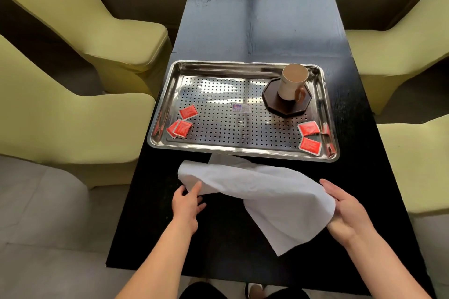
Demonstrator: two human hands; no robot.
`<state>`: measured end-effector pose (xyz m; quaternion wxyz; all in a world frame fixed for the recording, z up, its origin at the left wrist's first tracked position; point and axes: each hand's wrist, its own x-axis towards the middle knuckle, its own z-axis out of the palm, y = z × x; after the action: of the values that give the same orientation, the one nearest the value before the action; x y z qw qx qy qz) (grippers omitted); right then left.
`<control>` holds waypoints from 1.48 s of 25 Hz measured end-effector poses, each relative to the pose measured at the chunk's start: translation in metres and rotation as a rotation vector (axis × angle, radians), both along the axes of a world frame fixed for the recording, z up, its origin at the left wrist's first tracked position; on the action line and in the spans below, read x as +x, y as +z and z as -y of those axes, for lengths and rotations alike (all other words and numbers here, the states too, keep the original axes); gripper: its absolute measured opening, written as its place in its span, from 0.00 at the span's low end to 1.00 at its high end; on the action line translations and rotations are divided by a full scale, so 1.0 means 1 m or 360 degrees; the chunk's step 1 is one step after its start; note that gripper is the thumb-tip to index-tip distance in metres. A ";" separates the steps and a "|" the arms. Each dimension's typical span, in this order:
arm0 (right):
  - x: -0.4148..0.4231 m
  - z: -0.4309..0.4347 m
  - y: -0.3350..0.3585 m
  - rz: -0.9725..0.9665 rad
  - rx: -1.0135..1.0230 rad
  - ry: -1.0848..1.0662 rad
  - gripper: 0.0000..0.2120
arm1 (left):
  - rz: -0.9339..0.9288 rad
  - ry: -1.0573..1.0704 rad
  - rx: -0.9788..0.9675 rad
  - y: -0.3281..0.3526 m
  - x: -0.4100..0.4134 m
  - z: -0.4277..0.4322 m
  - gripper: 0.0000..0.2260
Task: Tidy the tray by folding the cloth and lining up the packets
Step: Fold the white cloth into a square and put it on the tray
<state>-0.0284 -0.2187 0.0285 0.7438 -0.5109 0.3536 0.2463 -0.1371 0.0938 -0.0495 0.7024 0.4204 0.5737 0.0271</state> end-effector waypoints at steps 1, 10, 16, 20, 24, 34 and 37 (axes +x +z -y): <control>0.000 0.005 0.002 0.0017 0.0077 0.0010 0.10 | -0.0079 -0.0148 0.0098 -0.003 0.006 -0.003 0.25; -0.058 0.020 -0.046 0.0284 -0.0522 0.0435 0.17 | 0.0006 -0.0230 0.0294 -0.006 0.015 -0.028 0.22; -0.012 0.022 -0.018 0.0482 -0.0407 0.0255 0.06 | 0.0141 -0.0115 0.0407 0.030 0.013 -0.053 0.06; 0.017 0.028 -0.021 0.0528 -0.0593 0.0396 0.05 | 0.0177 -0.0178 0.0734 0.044 0.002 -0.075 0.06; 0.004 0.024 -0.055 0.0192 -0.0598 0.0414 0.11 | -0.0088 -0.0372 0.0443 0.019 -0.018 -0.058 0.04; -0.050 0.054 -0.062 0.0246 -0.0967 0.0950 0.04 | -0.0466 -0.0841 0.0342 0.013 -0.086 -0.040 0.07; -0.028 0.044 -0.041 0.0333 -0.0755 0.0703 0.06 | -0.0259 -0.0601 0.0316 0.032 -0.068 -0.039 0.14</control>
<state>-0.0559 -0.2629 -0.0122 0.5652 -0.7565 0.2035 0.2586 -0.2048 0.1330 -0.0178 0.6016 0.5881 0.5342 -0.0825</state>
